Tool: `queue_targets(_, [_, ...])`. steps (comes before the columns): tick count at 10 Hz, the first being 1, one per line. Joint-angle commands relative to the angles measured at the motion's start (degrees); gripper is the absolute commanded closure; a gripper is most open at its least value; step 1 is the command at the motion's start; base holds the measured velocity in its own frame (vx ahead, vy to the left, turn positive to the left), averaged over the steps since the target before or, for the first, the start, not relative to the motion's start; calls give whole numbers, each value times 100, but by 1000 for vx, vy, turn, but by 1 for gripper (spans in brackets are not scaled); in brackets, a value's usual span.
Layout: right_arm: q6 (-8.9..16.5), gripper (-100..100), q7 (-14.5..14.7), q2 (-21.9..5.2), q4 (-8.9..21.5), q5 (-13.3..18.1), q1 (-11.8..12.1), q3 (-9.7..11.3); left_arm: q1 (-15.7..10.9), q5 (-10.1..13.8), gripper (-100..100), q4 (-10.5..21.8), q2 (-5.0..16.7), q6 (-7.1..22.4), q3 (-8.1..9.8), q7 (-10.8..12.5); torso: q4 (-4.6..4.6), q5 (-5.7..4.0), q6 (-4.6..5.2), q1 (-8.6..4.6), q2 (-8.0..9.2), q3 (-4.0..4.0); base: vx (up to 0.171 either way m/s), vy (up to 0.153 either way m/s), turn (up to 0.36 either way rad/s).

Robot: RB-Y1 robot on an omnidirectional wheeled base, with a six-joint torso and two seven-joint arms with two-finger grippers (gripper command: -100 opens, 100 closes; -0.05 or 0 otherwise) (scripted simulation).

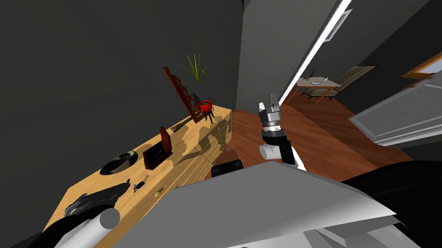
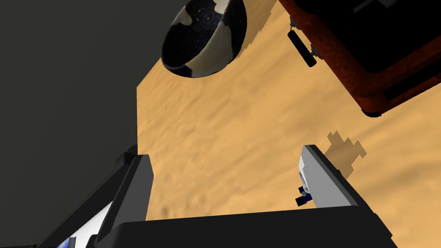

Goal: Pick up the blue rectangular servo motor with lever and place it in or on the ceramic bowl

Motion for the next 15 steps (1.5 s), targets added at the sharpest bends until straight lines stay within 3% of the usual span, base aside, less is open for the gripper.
queue_targets(1, [0,0,0,0,0,0,0,0,20,91,-100,60,-32,286,121,186,0,0,0,0,0,0,55,-22,-32])
queue_targets(7, [0,0,0,0,0,0,0,0,162,474,-100,395,-173,1128,488,768,-2,1,0,2,-8,-4,74,-20,-25])
queue_targets(10, [0,0,0,0,0,0,0,0,247,631,-100,614,-295,1480,572,975,-2,1,-1,6,-8,-5,81,0,-17])
queue_targets(11, [0,0,0,0,0,0,0,0,200,550,-100,573,-285,1368,532,922,-2,4,1,17,-11,-6,40,14,-5])
queue_targets(12, [0,0,0,0,0,0,0,0,194,546,0,596,-290,1387,529,938,0,3,0,15,1,0,7,2,0])
queue_targets(13, [0,0,0,0,0,0,0,0,122,508,-100,759,-299,1250,493,875,3,2,0,12,13,7,21,28,34])
queue_targets(15, [0,0,0,0,0,0,0,0,109,492,-100,790,-317,1228,479,868,4,4,0,15,18,10,1,4,1])
